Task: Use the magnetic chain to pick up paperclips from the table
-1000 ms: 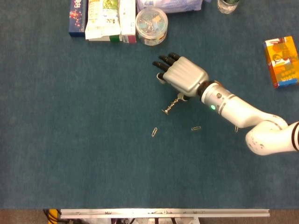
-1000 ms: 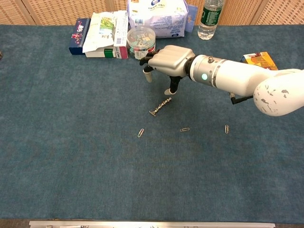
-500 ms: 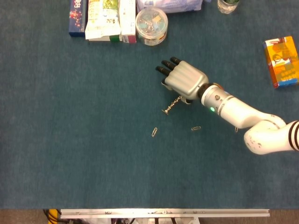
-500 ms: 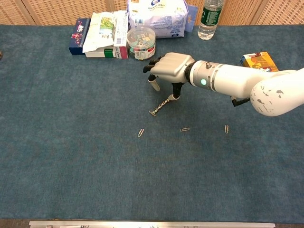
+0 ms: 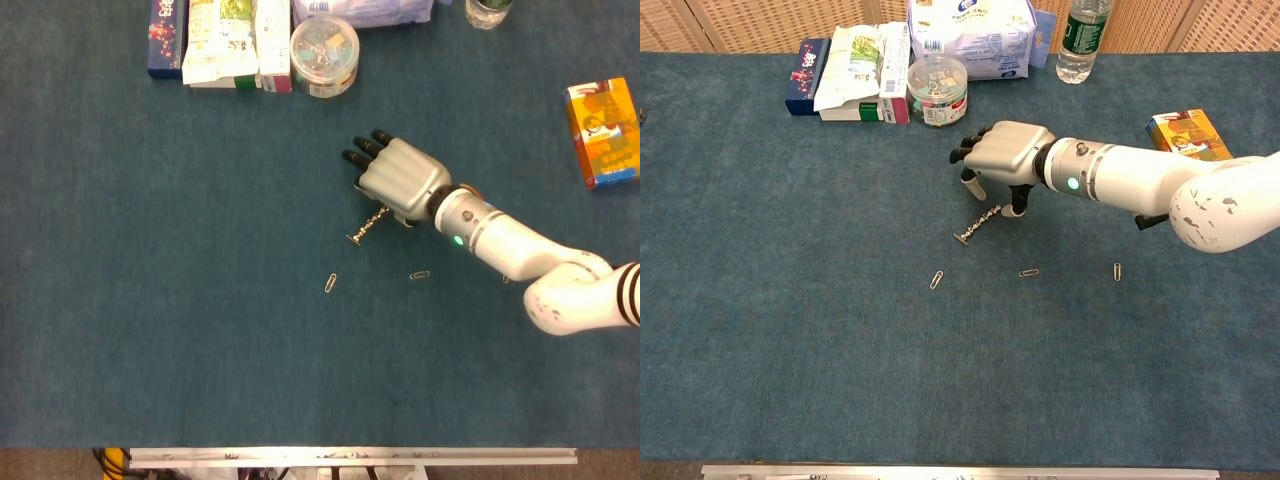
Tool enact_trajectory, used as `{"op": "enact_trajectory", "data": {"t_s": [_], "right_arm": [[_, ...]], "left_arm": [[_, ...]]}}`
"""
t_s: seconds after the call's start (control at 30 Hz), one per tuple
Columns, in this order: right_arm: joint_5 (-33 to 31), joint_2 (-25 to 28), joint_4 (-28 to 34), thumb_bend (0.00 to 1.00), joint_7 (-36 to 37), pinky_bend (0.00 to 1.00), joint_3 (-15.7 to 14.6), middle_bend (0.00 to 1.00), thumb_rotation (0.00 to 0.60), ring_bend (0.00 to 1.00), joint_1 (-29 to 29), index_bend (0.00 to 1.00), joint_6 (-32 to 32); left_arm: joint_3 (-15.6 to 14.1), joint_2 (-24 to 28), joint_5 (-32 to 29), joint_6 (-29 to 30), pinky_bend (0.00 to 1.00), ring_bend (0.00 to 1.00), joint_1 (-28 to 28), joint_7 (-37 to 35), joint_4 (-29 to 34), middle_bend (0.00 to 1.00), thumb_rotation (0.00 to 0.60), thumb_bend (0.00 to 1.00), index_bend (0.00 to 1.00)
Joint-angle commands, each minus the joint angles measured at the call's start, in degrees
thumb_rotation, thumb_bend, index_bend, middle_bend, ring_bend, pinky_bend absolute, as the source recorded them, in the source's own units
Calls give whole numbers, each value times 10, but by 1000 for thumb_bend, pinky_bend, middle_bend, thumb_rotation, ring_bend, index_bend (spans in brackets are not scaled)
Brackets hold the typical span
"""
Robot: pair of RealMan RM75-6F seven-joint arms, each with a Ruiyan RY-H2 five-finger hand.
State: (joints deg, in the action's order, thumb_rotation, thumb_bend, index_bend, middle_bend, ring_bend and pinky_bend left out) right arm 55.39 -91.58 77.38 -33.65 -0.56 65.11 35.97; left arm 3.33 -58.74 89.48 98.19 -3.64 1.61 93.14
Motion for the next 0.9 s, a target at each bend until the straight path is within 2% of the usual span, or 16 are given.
{"op": "enact_trajectory", "data": {"t_s": [0.03, 0.9], "right_arm": [[-4, -1, -2, 242, -2, 114, -2, 92, 600, 0, 2, 469, -3], [-15, -19, -15, 260, -24, 114, -18, 92, 600, 0, 9, 489, 4]], "left_arm": [[0, 0, -1, 0, 0, 12, 0, 0, 0, 256, 600, 331, 569], [-1, 5, -10, -9, 0, 12, -1, 7, 8, 257, 600, 331, 607]]}}
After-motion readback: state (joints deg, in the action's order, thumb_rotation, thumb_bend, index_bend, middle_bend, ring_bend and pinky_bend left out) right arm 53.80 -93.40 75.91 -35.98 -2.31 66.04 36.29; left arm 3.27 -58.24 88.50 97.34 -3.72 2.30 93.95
